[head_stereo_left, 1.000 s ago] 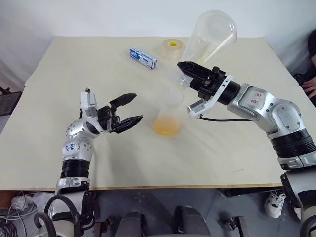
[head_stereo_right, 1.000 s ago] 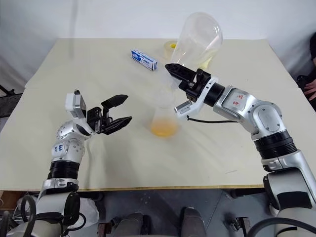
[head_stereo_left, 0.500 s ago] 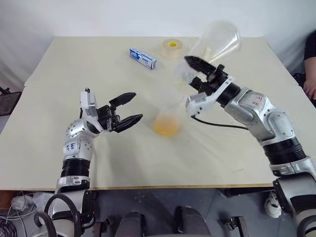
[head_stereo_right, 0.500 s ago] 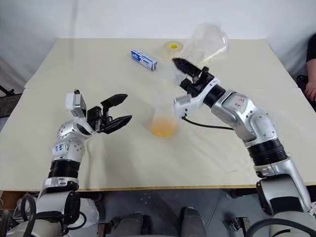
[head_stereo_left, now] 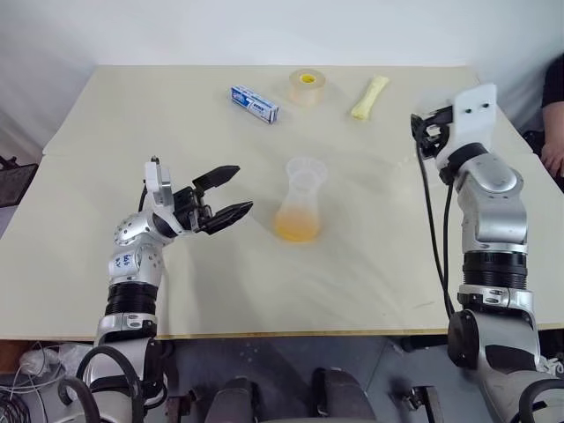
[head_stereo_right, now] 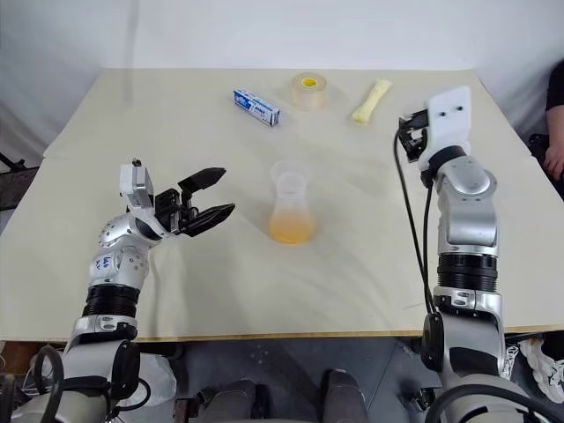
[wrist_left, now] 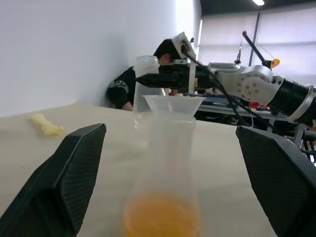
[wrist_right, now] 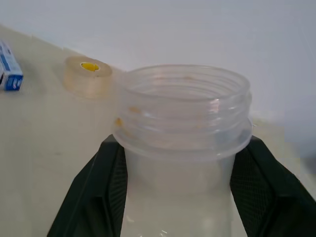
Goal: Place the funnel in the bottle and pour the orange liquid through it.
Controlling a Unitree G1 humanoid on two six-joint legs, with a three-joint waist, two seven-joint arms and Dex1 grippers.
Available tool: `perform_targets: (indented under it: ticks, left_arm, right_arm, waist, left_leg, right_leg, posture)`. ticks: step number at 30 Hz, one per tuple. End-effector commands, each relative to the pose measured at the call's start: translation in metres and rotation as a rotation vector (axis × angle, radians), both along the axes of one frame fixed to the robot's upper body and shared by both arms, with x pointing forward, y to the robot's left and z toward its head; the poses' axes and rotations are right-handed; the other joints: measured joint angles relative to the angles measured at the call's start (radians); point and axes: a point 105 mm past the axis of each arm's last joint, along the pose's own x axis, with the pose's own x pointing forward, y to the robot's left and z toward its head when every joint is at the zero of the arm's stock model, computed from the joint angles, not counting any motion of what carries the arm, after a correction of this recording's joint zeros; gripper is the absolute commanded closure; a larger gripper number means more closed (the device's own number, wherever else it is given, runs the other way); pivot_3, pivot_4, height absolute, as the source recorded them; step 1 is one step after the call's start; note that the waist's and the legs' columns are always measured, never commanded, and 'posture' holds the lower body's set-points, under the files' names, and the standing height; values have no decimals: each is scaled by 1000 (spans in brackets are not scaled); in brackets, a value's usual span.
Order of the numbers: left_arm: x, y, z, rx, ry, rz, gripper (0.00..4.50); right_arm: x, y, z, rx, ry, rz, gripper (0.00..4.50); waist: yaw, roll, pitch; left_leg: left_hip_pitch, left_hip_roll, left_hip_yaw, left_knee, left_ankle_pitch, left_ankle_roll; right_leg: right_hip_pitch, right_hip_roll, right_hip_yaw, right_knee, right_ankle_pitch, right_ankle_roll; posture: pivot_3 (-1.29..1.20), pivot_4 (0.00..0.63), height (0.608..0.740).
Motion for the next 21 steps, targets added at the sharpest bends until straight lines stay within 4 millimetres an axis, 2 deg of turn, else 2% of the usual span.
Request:
perform_targets:
  ticks: [1, 7, 8, 12, 13, 17, 21]
  left_arm:
    - [1, 1, 6, 40, -2, 16, 0]
    - [4, 3, 5, 88, 31, 40, 0]
    - [5, 3, 3, 116, 39, 53, 0]
    - [8, 5, 1, 150, 53, 86, 0]
    - [8, 5, 1, 145, 55, 85, 0]
    - [8, 6, 1, 145, 88, 97, 0]
    - [10, 7, 0, 134, 130, 127, 0]
  right_arm:
    - [-6, -11, 0, 147, -25, 33, 2082]
    - [-10, -19, -20, 149, -18, 7, 2082]
    - [-11, -18, -21, 165, -23, 27, 1338]
    - [-14, -15, -23, 149, -36, 37, 57]
    - [-15, -15, -23, 145, -40, 37, 19]
    - [-20, -11, -9, 140, -98, 58, 19]
    - [-24, -10, 30, 116, -200, 81, 19]
  waist:
    - [1, 0, 0]
    - [4, 0, 0]
    - [4, 0, 0]
    - [4, 0, 0]
    - [4, 0, 0]
    - [3, 0, 0]
    - [3, 0, 0]
  left_leg:
    - [0, 0, 0, 0, 0, 0]
    - [0, -1, 0, 0, 0, 0]
    - [0, -1, 0, 0, 0, 0]
    - [0, 0, 0, 0, 0, 0]
    - [0, -1, 1, 0, 0, 0]
    - [0, 0, 0, 0, 0, 0]
    - [0, 0, -4, 0, 0, 0]
  right_leg:
    - [0, 0, 0, 0, 0, 0]
    - [0, 0, 0, 0, 0, 0]
    - [0, 0, 0, 0, 0, 0]
    - [0, 0, 0, 0, 0, 0]
    - [0, 0, 1, 0, 0, 0]
    - [0, 0, 1, 0, 0, 0]
    - [0, 0, 1, 0, 0, 0]
  posture:
    - [0, 150, 740]
    - [0, 150, 740]
    - [0, 150, 740]
    - [0, 150, 740]
    - [0, 150, 740]
    - [0, 150, 740]
    - [0, 150, 740]
